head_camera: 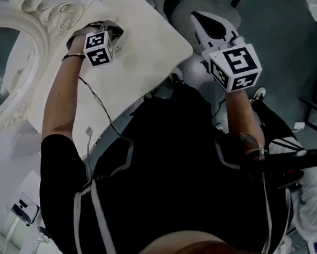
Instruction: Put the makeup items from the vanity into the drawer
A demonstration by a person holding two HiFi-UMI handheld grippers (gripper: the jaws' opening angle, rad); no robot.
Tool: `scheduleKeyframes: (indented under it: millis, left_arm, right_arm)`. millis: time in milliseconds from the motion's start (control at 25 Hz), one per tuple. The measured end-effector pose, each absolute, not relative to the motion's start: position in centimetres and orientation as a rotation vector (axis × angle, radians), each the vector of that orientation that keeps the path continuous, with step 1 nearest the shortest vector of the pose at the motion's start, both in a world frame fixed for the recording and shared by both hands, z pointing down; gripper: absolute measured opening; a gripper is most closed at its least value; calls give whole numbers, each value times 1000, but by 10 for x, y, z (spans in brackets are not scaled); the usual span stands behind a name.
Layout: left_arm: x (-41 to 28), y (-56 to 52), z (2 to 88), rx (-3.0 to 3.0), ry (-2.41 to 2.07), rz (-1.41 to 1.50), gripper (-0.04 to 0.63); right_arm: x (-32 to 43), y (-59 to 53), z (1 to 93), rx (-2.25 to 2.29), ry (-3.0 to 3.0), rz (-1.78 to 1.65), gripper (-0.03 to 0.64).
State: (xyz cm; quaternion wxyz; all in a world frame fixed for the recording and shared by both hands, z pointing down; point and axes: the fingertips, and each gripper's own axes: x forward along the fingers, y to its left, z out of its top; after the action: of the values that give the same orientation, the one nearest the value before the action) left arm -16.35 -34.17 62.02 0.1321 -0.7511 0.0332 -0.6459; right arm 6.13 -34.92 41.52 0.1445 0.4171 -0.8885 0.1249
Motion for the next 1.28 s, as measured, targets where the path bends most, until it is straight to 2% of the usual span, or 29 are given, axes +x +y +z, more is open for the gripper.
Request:
scheduleKeyframes:
  millis: [960,1280]
  left_arm:
    - [-169,-343,592,-2147,158,-1711,110]
    - [-165,-338,492,-2436,655,-1314,112]
  right_arm:
    - [43,-350,411,1154,-2578,350,5]
    - [17,-353,387,1113,-2632,303,5]
